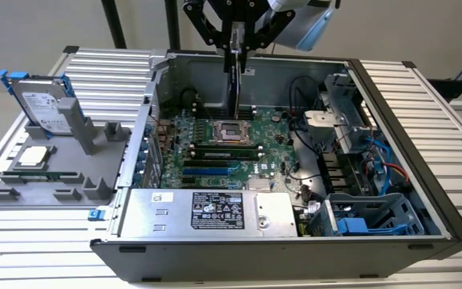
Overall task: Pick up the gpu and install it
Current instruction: 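Insert the gpu into the slot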
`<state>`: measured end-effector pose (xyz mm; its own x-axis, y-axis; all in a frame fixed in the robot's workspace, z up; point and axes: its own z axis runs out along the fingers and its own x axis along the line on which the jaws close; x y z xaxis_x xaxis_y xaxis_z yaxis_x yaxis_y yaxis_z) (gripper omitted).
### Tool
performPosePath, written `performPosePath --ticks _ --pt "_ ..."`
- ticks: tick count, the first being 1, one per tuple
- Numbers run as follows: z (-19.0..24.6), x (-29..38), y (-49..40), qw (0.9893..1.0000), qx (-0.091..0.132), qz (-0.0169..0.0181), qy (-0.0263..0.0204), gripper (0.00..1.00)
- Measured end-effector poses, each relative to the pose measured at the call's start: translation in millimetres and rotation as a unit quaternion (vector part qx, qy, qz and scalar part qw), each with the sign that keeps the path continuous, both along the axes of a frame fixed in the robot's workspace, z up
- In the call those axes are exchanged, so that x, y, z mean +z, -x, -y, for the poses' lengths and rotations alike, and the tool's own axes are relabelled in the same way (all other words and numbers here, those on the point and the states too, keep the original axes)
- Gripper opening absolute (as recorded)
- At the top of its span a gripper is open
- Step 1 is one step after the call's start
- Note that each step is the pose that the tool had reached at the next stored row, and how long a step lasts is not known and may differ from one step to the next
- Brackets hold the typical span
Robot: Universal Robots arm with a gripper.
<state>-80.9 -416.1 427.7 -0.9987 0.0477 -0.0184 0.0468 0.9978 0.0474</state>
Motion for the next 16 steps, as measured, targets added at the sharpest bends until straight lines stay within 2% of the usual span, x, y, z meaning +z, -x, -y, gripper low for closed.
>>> performPosePath --ticks 16 --pt "0.0 0.0 -0.4 1.0 0.008 0.0 0.0 0.0"
